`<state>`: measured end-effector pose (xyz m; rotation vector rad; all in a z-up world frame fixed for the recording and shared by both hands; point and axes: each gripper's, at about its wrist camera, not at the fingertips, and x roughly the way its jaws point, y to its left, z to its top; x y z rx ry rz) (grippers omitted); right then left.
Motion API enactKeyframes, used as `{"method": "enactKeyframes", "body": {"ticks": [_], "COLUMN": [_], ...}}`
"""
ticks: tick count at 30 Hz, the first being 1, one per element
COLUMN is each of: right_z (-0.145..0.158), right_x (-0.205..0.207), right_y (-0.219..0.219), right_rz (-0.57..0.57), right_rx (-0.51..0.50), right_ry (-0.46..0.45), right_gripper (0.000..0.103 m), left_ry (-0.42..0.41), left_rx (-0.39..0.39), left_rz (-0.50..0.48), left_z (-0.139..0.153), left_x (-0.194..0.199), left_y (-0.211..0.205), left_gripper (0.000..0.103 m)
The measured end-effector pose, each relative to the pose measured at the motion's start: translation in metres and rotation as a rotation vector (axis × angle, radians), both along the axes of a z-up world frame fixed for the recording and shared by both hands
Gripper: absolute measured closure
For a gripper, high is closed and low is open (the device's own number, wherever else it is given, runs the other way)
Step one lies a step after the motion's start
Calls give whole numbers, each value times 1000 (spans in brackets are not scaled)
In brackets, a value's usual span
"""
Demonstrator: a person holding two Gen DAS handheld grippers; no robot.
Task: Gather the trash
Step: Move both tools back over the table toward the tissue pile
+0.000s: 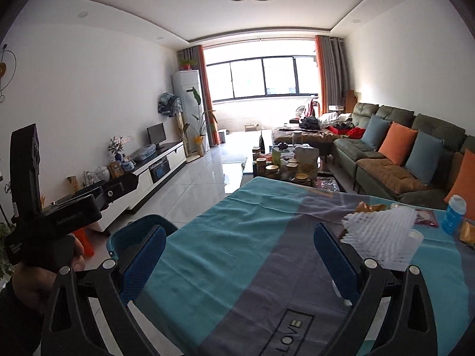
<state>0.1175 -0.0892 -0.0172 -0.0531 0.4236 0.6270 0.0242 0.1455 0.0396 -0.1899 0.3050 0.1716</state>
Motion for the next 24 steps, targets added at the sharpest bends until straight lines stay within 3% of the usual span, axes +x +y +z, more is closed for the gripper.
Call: {"method": "enactKeyframes", "body": {"ticks": [12, 24], "right_z": [-9, -25], "right_x": [-33, -50], "right_y": [-64, -112], "right_rz": [-245, -449], "right_rx": [3, -12], "right_ry": [-62, -57], "right_gripper": [7, 7], "left_ry": [-39, 9], "left_rx": [37, 44], "left_rz": [-146, -283], "left_z": [-4, -28], "left_x": [-14, -17], "left_y": [-94, -125], "left_gripper": [6, 6]}}
